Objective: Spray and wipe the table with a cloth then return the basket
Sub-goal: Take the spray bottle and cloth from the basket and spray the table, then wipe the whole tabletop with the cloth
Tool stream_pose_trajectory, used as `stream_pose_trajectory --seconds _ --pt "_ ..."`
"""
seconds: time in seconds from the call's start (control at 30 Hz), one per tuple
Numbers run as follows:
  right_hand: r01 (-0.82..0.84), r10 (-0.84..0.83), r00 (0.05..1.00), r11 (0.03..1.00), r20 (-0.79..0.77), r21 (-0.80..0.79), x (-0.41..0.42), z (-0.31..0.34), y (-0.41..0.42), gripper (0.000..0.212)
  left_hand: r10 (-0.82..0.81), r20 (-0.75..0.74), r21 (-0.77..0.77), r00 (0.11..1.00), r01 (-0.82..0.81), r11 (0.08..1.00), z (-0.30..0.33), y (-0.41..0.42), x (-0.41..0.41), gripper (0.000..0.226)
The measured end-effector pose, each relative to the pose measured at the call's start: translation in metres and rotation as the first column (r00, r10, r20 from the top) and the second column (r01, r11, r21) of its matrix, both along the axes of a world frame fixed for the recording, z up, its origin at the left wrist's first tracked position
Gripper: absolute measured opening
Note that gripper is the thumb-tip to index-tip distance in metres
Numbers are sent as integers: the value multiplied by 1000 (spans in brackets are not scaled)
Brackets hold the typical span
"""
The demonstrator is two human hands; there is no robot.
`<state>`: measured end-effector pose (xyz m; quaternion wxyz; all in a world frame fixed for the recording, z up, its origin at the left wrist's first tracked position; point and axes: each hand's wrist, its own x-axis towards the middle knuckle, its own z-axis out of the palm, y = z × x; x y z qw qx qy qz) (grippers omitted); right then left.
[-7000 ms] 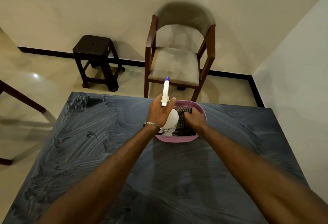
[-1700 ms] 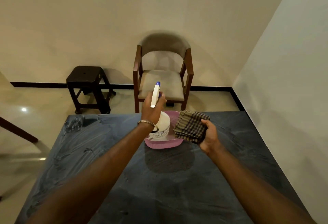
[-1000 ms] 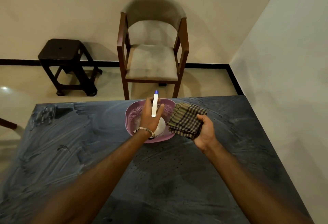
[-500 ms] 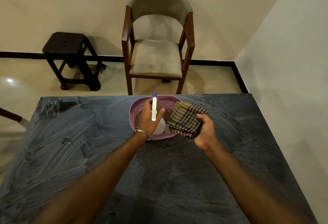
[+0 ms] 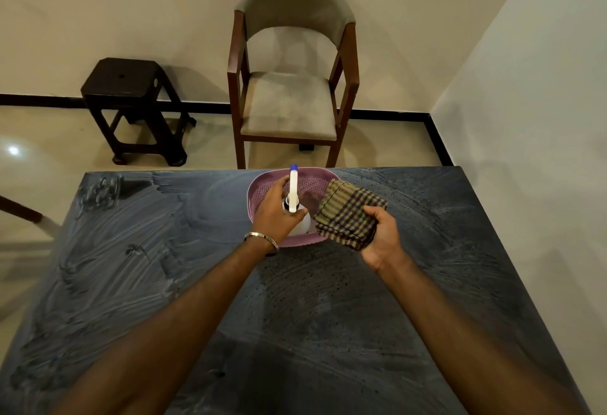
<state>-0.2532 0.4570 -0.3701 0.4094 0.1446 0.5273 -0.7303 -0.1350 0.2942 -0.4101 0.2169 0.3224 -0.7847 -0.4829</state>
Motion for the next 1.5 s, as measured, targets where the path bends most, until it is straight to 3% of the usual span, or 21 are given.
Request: stream_pose_trajectory --seconds 0.23,0.4,0.5,0.77,1.0,1.1,1.3,1.5 --pt "56 -55 998 995 13 -87 31 6 19 42 -14 91 -87 996 22 996 8 15 49 83" --pt "78 -74 997 989 35 -127 63 14 38 62 108 12 -164 994 -104 981 23 39 93 66" --pt "88 -83 996 987 37 -137 81 17 51 58 125 29 -176 992 -118 977 24 57 117 59" --pt "67 -62 997 986 42 -153 135 13 94 50 145 155 -103 977 -130 986 13 96 174 66" --pt "50 -39 996 990 85 -133 222 18 142 67 169 134 10 976 -172 985 10 140 268 65" --pt "33 -22 995 993 95 -114 252 18 148 63 178 130 39 975 -184 982 8 147 304 63" --pt "-55 59 996 997 69 -54 307 9 138 32 217 111 77 970 -226 971 5 142 369 54" --pt "-111 110 990 994 93 8 372 0 99 32 306 94 212 947 -319 924 -1 107 436 48"
